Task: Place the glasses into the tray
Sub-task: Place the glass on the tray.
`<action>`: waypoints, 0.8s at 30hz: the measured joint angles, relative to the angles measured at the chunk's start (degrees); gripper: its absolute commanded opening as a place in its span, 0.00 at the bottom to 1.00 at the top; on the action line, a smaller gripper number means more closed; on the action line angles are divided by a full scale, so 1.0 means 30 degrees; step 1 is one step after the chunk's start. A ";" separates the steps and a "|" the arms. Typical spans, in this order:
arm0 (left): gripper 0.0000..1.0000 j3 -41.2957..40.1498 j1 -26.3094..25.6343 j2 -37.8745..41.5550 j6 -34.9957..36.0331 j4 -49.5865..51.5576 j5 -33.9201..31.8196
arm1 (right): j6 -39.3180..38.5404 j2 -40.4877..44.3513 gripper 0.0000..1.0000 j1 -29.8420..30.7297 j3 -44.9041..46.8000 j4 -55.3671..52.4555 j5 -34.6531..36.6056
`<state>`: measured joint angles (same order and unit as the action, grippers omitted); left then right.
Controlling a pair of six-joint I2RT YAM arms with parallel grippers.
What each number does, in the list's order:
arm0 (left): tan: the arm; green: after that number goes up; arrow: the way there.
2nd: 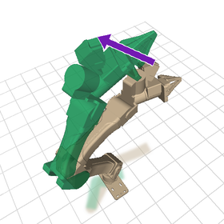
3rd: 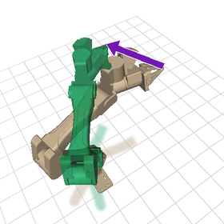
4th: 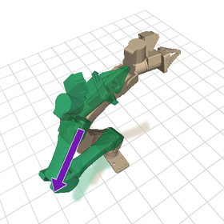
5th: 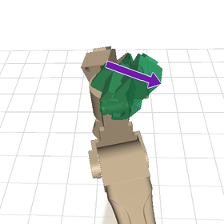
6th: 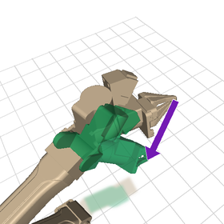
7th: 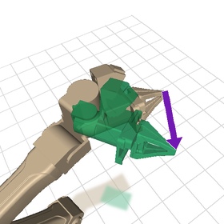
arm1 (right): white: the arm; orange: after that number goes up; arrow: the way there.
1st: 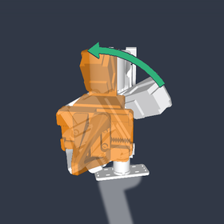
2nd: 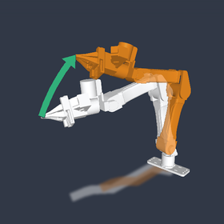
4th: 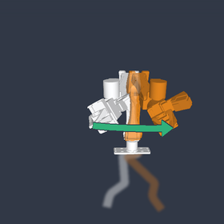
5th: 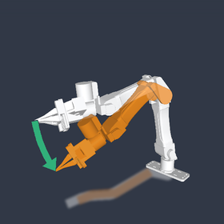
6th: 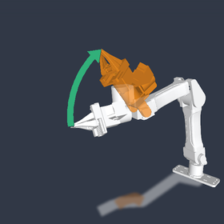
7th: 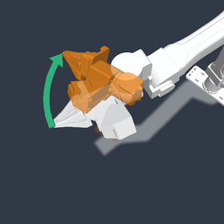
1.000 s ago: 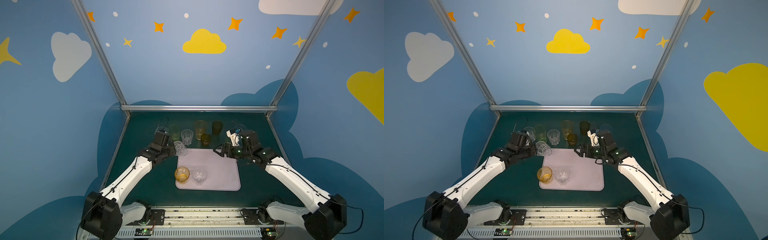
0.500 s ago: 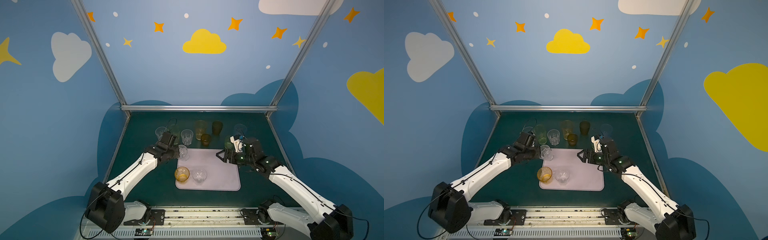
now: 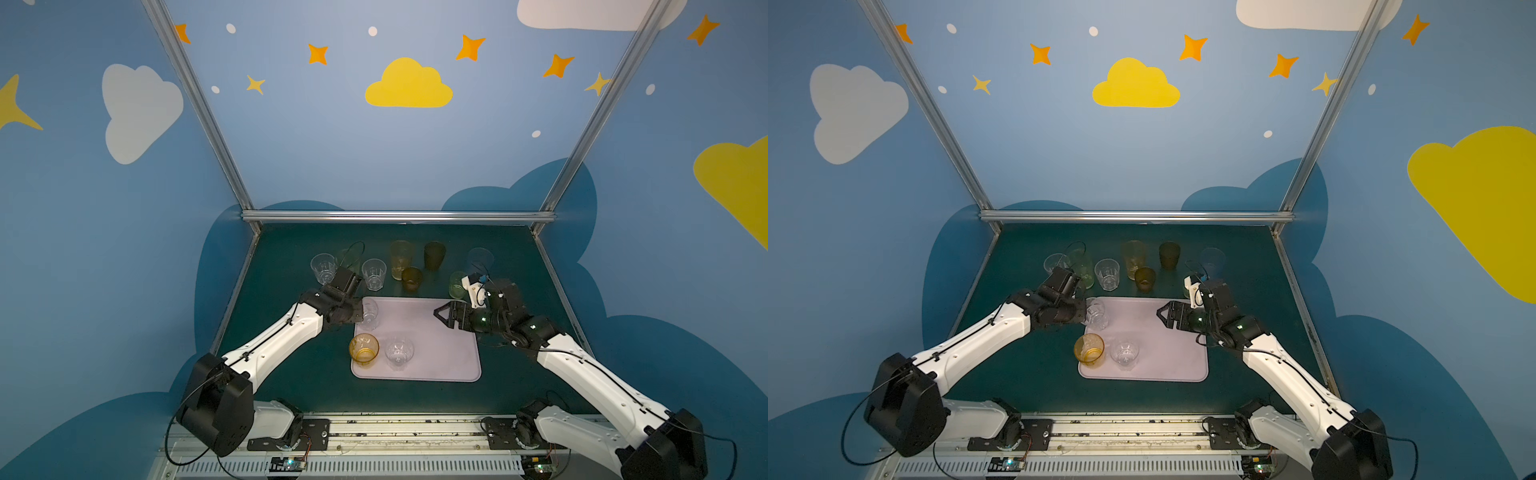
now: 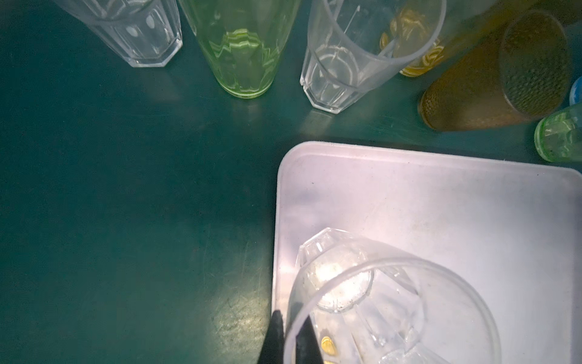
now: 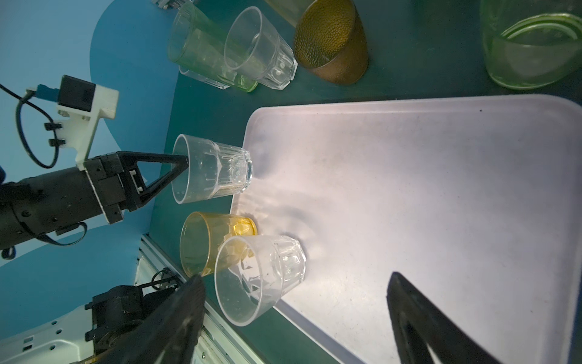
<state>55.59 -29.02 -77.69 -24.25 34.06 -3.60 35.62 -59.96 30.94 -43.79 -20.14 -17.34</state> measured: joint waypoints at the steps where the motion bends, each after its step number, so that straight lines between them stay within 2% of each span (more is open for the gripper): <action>1: 0.04 0.0000 -0.0015 0.0000 -0.0007 0.0051 0.0000 | 0.0000 0.0000 0.90 0.0000 0.0044 0.0000 0.0015; 24: 0.04 -0.0189 -0.0794 -0.1086 -0.0299 0.0459 0.0270 | 0.0051 -0.0335 0.90 0.0000 0.0102 0.0066 0.0277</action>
<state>55.02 -31.40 -80.95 -25.15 35.44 -2.79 35.77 -60.97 30.94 -43.48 -19.94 -16.51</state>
